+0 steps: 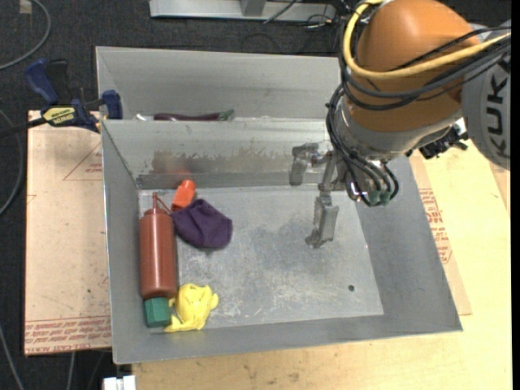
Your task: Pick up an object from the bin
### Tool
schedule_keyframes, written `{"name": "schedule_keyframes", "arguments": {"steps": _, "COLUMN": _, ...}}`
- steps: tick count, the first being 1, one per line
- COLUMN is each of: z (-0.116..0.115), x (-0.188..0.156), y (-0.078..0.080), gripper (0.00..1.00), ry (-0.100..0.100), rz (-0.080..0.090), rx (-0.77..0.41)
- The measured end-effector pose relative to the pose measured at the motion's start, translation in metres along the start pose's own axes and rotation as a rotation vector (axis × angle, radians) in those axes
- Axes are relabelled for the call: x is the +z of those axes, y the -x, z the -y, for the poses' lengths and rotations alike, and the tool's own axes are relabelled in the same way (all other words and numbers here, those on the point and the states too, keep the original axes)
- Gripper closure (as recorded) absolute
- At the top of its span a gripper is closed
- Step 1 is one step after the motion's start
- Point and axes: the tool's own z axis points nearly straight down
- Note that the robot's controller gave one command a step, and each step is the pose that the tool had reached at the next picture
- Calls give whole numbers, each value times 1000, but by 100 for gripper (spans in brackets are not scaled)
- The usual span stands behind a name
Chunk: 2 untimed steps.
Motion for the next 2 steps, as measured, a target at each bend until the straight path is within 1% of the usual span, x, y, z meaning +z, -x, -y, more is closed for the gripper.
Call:
{"name": "schedule_keyframes", "arguments": {"steps": 1, "z": -25, "x": 8, "y": 34, "gripper": 0, "ry": -3, "rz": 17, "rx": -148}}
{"name": "schedule_keyframes", "arguments": {"steps": 2, "z": -47, "x": 53, "y": 25, "gripper": 0, "ry": -1, "rz": 3, "rx": -363}}
